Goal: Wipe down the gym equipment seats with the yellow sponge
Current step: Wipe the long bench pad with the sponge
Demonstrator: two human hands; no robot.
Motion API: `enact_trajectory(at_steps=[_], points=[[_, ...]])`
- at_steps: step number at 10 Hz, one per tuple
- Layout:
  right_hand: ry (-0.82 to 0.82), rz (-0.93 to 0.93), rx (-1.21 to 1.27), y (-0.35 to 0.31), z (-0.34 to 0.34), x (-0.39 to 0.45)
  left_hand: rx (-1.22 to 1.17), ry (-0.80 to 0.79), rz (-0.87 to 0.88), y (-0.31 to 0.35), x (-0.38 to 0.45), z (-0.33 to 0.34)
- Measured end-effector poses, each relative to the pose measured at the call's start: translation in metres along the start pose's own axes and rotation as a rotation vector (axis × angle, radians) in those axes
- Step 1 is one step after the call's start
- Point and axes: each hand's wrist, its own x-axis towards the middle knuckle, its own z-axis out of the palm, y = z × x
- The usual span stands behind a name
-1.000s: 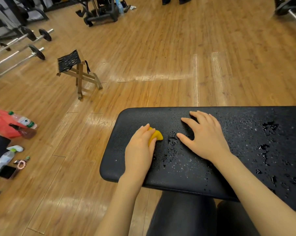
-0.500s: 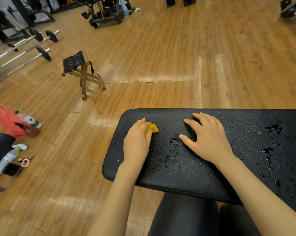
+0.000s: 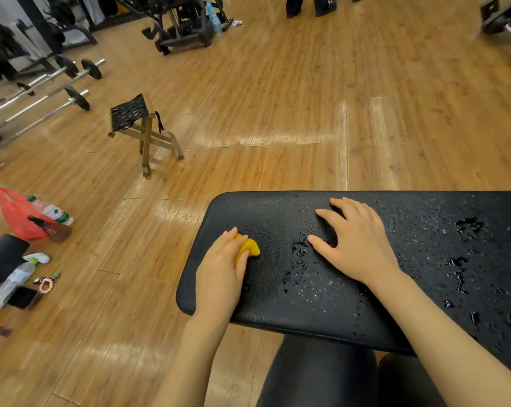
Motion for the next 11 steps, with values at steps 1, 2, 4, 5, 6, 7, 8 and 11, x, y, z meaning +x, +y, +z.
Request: enact_trajectory(at_steps=[1,2,4,5,6,7,8,11], points=[[-0.003,0.0,0.003,0.001,0.0,0.0,-0.022,-0.004,-0.033,0.005,0.017,0.001],[0.009,-0.003,0.012,0.002,0.0,0.0,-0.019,-0.009,-0.025,0.003,0.002,-0.004],[0.02,-0.006,0.013,0.002,0.0,0.0,-0.041,0.05,0.014,-0.021,-0.037,-0.013],[0.012,-0.007,0.02,0.002,0.001,-0.001,-0.02,0.026,0.001,-0.02,-0.01,-0.008],[0.011,-0.014,0.02,0.002,0.001,-0.001,-0.009,0.022,-0.033,-0.016,0.021,-0.005],[0.017,-0.019,0.017,0.003,0.001,-0.001,-0.005,0.014,-0.043,-0.015,0.024,-0.007],[0.014,-0.008,0.025,0.002,0.0,-0.001,0.003,0.017,-0.019,-0.02,-0.004,-0.02],[0.021,-0.007,0.027,0.002,0.0,-0.001,-0.016,0.039,-0.072,-0.045,-0.006,-0.026]])
